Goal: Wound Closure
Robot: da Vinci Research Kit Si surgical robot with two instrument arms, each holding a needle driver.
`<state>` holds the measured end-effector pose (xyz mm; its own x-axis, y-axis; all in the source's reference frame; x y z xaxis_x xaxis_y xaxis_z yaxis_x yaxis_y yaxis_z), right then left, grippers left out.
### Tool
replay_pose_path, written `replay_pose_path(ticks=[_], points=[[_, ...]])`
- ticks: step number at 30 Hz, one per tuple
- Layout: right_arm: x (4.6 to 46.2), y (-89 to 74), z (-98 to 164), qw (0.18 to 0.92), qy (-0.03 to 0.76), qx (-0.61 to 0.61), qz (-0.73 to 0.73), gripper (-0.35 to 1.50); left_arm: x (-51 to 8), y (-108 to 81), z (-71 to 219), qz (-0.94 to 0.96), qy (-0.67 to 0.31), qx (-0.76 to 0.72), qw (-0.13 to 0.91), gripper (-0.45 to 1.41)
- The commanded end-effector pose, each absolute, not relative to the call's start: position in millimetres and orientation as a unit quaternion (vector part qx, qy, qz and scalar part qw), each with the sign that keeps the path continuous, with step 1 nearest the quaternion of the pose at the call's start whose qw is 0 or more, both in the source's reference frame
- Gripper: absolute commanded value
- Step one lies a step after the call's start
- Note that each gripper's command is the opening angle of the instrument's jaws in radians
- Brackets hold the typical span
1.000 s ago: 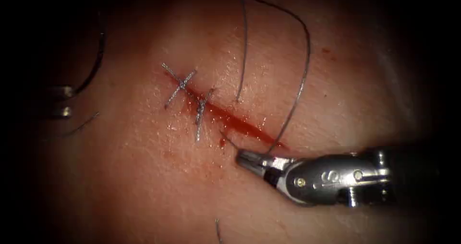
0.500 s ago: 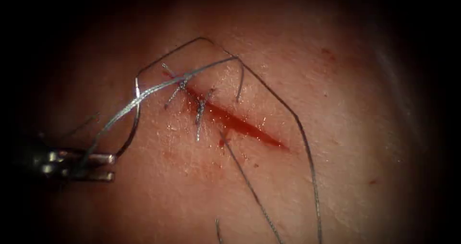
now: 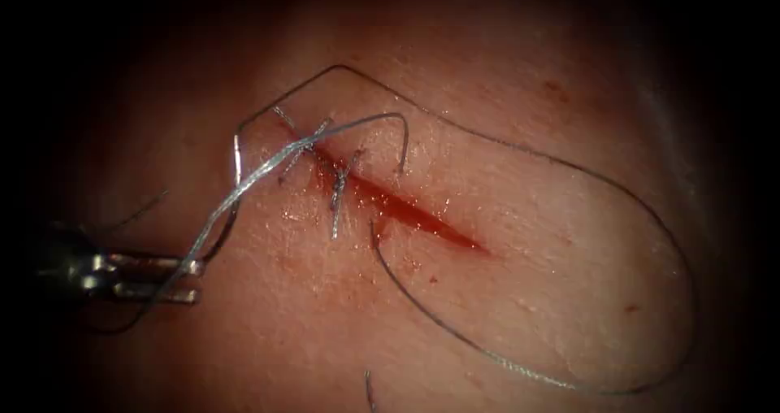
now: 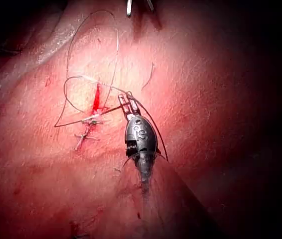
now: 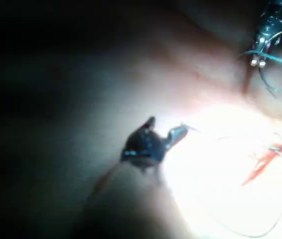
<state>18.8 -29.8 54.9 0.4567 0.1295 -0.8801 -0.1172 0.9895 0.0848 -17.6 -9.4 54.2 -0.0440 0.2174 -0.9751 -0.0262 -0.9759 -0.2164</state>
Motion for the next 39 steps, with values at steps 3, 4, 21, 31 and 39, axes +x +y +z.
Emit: replay_pose_path(ticks=[3,4,21,31,39], points=[[17.7,-28.5,59,0.858,0.507,0.001,0.079,1.08,-17.8,-9.7,55,0.719,-0.071,-0.686,0.086,-0.45],[17.7,-27.4,60,0.86,0.502,-0.01,0.088,1.08,-17.9,-9.7,55,0.719,-0.07,-0.686,0.086,-0.45],[26.5,-23.4,69,0.858,0.493,-0.067,0.129,1.03,-18.2,-9.9,55,0.719,-0.072,-0.685,0.089,-0.45],[28.3,-26.9,67,0.879,0.465,0.004,0.105,1.06,-18.6,-9.2,54,0.719,-0.073,-0.686,0.092,-0.45],[33.5,-29.6,59,0.866,0.49,0.029,0.096,0.99,-19.1,-9.1,54,0.719,-0.071,-0.685,0.093,-0.45]])
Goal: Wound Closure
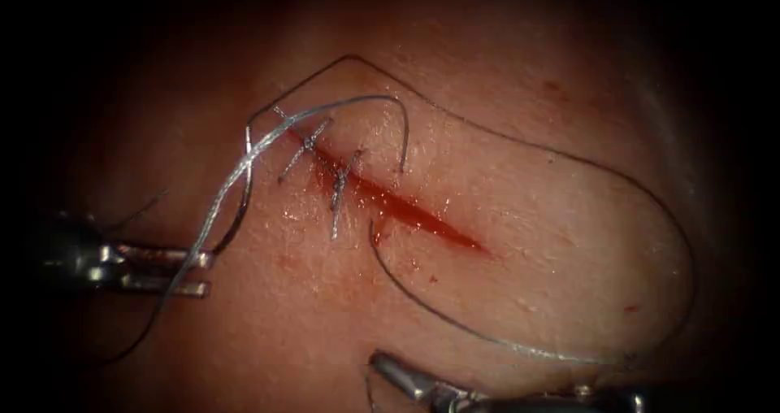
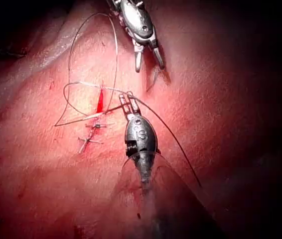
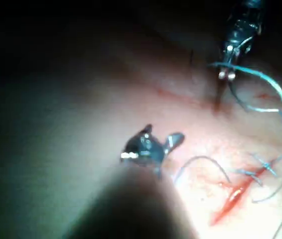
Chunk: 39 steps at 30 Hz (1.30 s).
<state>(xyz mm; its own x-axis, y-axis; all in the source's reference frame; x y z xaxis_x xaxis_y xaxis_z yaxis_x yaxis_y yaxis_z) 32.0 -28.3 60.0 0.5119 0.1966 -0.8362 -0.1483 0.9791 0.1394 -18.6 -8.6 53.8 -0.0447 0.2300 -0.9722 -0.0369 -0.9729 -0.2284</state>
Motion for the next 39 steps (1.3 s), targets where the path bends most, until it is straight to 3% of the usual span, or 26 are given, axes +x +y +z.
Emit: replay_pose_path(ticks=[1,10,16,27,30,35,39], points=[[34.2,-29.8,58,0.862,0.497,0.03,0.096,0.98,-19.1,-9.1,54,0.719,-0.071,-0.685,0.093,-0.45],[35.0,-24.2,50,0.837,0.525,-0.003,0.154,0.86,-19.1,-9.2,55,0.719,-0.071,-0.685,0.093,-0.45],[32.4,-17.1,54,0.881,0.432,-0.028,0.191,1.03,-19.1,-9.6,55,0.72,-0.07,-0.685,0.091,-0.45],[32.6,-18.1,64,0.94,0.286,0.053,0.176,1.06,-19.3,-9.9,55,0.722,-0.07,-0.683,0.089,-0.45],[34.9,-18.0,68,0.953,0.223,0.089,0.184,0.99,-19.4,-10.4,55,0.724,-0.072,-0.681,0.089,-0.45],[36.6,-18.2,72,0.956,0.194,0.114,0.188,0.94,-19.4,-10.7,55,0.725,-0.075,-0.679,0.091,-0.45],[36.7,-18.3,73,0.957,0.181,0.122,0.189,0.69,-19.2,-10.8,55,0.725,-0.076,-0.678,0.089,-0.45]])
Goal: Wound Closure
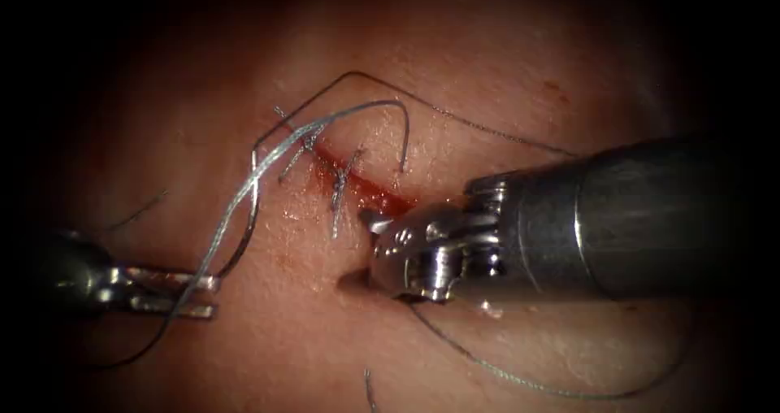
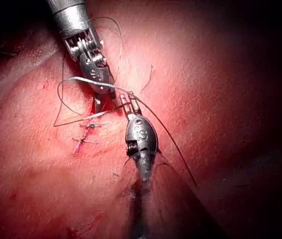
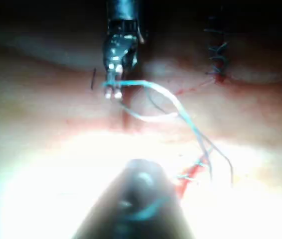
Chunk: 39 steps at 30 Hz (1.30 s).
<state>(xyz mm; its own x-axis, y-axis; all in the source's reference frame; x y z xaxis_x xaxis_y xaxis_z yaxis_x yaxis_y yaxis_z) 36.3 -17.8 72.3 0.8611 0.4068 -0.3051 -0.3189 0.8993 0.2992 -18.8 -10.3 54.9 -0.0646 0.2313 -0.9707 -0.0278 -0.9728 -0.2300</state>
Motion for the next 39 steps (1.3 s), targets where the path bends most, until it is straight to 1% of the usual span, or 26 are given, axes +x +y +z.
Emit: replay_pose_path(ticks=[1,5,6,10,14,15,16,21,23,25,27,30,39], points=[[36.6,-18.3,73,0.958,0.177,0.123,0.187,0.64,-19.2,-10.8,55,0.725,-0.076,-0.678,0.089,-0.45],[36.0,-18.5,73,0.961,0.164,0.124,0.187,0.62,-19.2,-10.8,55,0.725,-0.077,-0.679,0.089,-0.45],[35.5,-18.8,73,0.964,0.153,0.114,0.184,0.69,-19.2,-10.8,55,0.725,-0.077,-0.679,0.089,-0.45],[35.3,-19.0,73,0.966,0.144,0.107,0.186,0.72,-19.2,-10.8,55,0.725,-0.077,-0.679,0.089,-0.45],[35.3,-19.0,73,0.966,0.14,0.107,0.187,0.71,-19.1,-10.8,55,0.725,-0.077,-0.679,0.089,-0.45],[35.3,-19.0,73,0.966,0.14,0.107,0.187,0.62,-19.0,-10.8,55,0.725,-0.077,-0.679,0.089,-0.45],[35.2,-19.1,73,0.967,0.139,0.108,0.186,-0.35,-19.0,-10.8,55,0.725,-0.077,-0.679,0.089,-0.45],[34.7,-18.6,73,0.963,0.154,0.124,0.186,-0.35,-18.9,-10.8,55,0.725,-0.078,-0.679,0.089,-0.45],[34.2,-18.7,72,0.962,0.156,0.124,0.188,-0.35,-18.9,-10.8,55,0.725,-0.078,-0.679,0.088,-0.45],[32.7,-19.7,70,0.962,0.164,0.119,0.183,-0.35,-18.9,-10.7,55,0.725,-0.078,-0.679,0.088,-0.45],[32.4,-20.2,70,0.962,0.165,0.118,0.181,-0.35,-18.9,-10.7,55,0.725,-0.078,-0.679,0.088,-0.45],[30.6,-23.9,67,0.962,0.183,0.119,0.167,-0.35,-18.7,-10.5,56,0.724,-0.079,-0.68,0.087,-0.45],[28.5,-30.3,61,0.959,0.205,0.137,0.137,-0.35,-18.5,-10.3,56,0.725,-0.078,-0.679,0.088,-0.45]])
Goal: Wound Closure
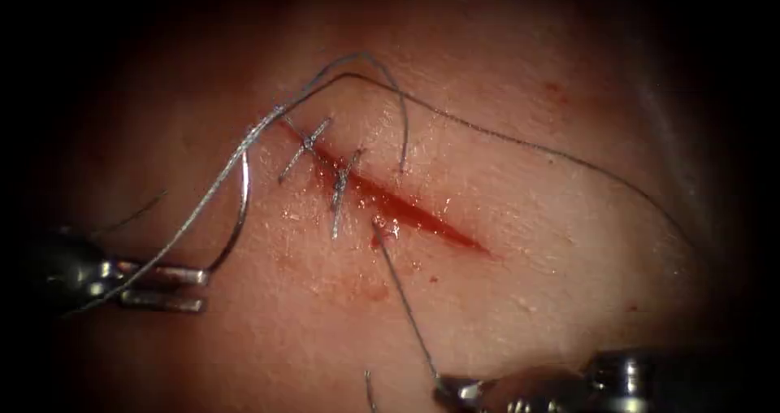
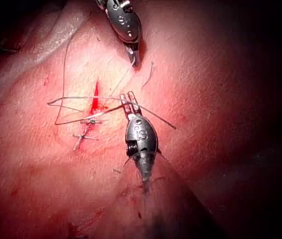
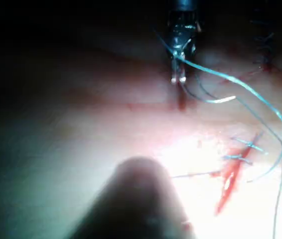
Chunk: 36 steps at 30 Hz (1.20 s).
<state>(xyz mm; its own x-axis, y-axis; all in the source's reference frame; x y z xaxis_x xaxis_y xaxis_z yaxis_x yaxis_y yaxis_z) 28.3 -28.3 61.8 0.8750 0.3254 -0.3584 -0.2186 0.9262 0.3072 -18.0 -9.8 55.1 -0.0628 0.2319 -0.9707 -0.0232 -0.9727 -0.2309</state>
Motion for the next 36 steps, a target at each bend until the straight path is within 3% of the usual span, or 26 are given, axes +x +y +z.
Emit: replay_pose_path(ticks=[1,13,14,15,16,20,28,36], points=[[28.1,-31.1,61,0.959,0.208,0.142,0.13,-0.35,-18.4,-10.3,56,0.725,-0.078,-0.679,0.088,-0.45],[20.6,-36.5,55,0.96,0.182,0.207,0.052,-0.35,-18.3,-10.1,56,0.726,-0.076,-0.678,0.09,-0.45],[20.3,-35.3,56,0.963,0.195,0.17,0.071,0.56,-18.3,-10.1,56,0.726,-0.076,-0.678,0.09,-0.45],[20.3,-35.3,56,0.963,0.195,0.17,0.071,0.56,-18.3,-10.1,56,0.726,-0.076,-0.678,0.09,-0.45],[20.4,-33.8,56,0.966,0.203,0.127,0.097,1.18,-18.3,-10.1,56,0.727,-0.074,-0.677,0.09,-0.45],[21.5,-30.4,57,0.967,0.197,0.067,0.15,1.4,-18.3,-10.2,57,0.727,-0.075,-0.676,0.091,-0.45],[25.4,-24.0,60,0.946,0.23,0.038,0.226,1.47,-18.2,-10.2,57,0.727,-0.075,-0.676,0.091,-0.45],[30.6,-18.9,65,0.927,0.333,0.006,0.172,1.38,-18.0,-10.2,57,0.727,-0.075,-0.676,0.091,-0.45]])
